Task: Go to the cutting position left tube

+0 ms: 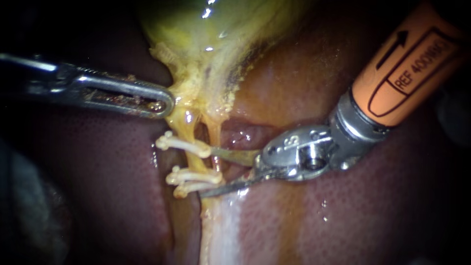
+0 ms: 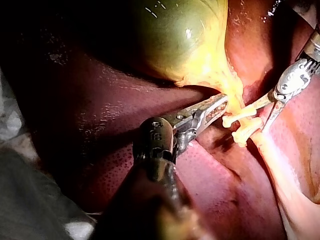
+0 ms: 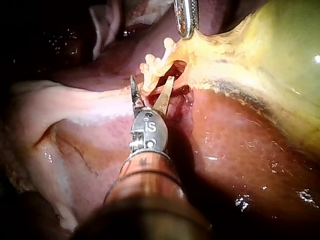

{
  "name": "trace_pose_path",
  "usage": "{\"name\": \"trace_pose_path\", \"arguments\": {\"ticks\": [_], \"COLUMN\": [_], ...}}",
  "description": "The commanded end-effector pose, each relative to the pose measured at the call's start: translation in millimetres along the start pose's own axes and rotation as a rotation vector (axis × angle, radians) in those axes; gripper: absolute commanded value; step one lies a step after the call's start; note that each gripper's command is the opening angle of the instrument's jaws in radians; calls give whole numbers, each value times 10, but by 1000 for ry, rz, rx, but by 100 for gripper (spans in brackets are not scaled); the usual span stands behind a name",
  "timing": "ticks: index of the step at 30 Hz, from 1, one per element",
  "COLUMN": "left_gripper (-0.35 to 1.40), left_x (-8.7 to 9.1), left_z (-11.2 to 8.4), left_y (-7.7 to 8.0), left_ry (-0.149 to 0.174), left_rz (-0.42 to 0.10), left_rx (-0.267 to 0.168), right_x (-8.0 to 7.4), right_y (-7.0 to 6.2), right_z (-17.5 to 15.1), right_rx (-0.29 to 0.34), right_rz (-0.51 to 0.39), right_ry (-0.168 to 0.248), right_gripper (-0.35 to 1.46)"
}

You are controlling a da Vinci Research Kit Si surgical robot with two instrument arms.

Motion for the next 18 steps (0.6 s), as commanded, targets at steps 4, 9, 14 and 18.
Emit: {"name": "trace_pose_path", "arguments": {"ticks": [4, 9, 14, 18], "left_gripper": [-35, -35, -35, -35], "left_x": [0, 0, 0, 0], "left_z": [1, 1, 1, 1], "left_y": [0, 0, 1, 1], "left_ry": [0, 0, 0, 0], "left_rz": [0, 0, 0, 0], "left_rx": [0, 1, 1, 1], "right_x": [-1, 2, 12, 16], "right_y": [5, 6, 6, 7], "right_z": [1, 8, 23, 39], "right_rx": [51, 136, 212, 196], "right_rz": [3, -29, -28, 17], "right_ry": [33, 91, 111, 135], "right_gripper": [144, 142, 137, 137]}}
